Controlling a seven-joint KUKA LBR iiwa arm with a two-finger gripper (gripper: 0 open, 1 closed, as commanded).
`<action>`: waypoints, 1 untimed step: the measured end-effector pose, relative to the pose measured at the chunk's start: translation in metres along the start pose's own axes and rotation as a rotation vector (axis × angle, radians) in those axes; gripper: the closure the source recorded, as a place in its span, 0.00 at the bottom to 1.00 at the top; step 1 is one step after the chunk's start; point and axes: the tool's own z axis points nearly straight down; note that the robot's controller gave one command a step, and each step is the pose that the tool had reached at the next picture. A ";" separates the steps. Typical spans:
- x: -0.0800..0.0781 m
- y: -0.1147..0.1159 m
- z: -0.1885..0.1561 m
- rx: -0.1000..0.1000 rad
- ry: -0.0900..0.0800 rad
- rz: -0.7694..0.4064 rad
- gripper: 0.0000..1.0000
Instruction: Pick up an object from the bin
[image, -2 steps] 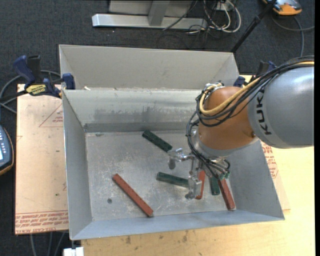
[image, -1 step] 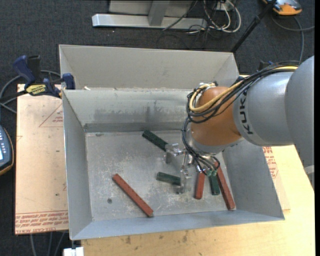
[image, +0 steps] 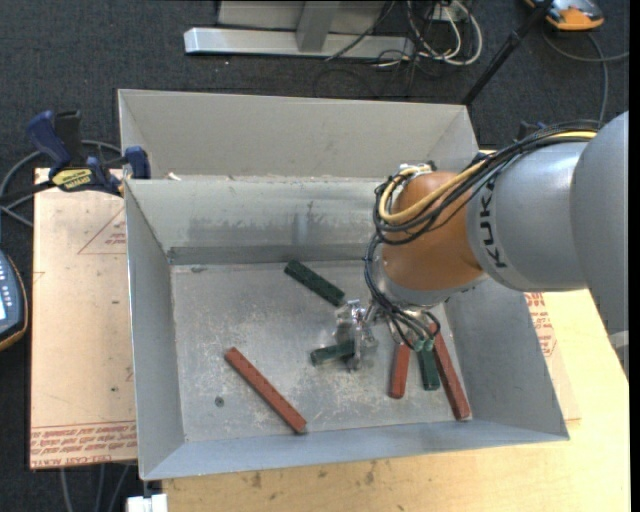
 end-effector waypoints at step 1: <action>0.004 0.023 -0.172 0.002 -0.009 -0.073 1.00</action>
Offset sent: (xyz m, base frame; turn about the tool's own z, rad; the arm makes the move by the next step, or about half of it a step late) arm -0.0106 0.0212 0.1673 -0.0738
